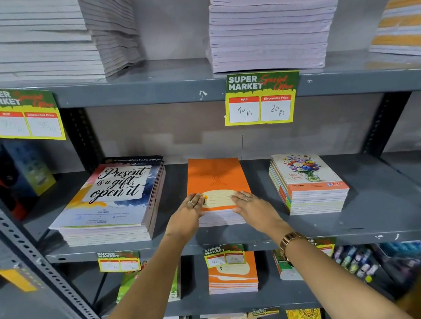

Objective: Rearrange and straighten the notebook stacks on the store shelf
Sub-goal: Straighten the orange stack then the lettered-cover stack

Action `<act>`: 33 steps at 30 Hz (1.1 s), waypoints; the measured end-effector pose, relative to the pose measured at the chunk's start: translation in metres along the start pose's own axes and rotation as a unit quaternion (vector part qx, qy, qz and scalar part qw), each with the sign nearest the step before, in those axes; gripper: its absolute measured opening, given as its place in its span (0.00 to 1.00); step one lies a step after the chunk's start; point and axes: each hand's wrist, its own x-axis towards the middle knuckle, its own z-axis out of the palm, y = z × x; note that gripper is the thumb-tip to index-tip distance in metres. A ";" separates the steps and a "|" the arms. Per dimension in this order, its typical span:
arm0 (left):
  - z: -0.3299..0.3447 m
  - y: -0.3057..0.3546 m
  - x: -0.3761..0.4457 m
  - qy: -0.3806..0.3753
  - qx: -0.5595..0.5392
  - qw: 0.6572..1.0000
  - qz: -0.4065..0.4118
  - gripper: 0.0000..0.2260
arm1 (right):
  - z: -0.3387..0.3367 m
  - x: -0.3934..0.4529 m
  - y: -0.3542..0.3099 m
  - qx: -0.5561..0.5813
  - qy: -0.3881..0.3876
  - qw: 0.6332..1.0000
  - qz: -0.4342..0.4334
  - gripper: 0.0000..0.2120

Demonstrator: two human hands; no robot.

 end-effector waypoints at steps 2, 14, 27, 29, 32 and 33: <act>-0.001 0.000 0.001 -0.004 0.000 1.000 0.001 0.23 | 0.001 -0.001 -0.001 0.002 0.005 1.000 0.002 0.23; -0.001 -0.002 0.002 -0.019 0.010 1.000 0.001 0.24 | 0.007 -0.003 -0.002 -0.025 0.026 0.999 -0.007 0.23; -0.010 -0.002 0.002 -0.053 0.007 0.999 -0.005 0.25 | 0.007 -0.005 -0.002 -0.072 0.019 0.997 -0.017 0.24; -0.015 0.001 -0.002 -0.058 -0.005 0.998 -0.005 0.24 | 0.000 -0.005 -0.005 -0.044 0.002 0.999 -0.008 0.24; -0.034 -0.004 -0.011 -0.019 -0.042 0.999 -0.010 0.28 | -0.020 -0.006 -0.012 0.033 0.008 0.999 0.026 0.24; -0.042 -0.010 -0.014 0.004 -0.048 0.999 -0.020 0.29 | -0.026 -0.007 -0.016 0.058 0.023 0.997 0.039 0.23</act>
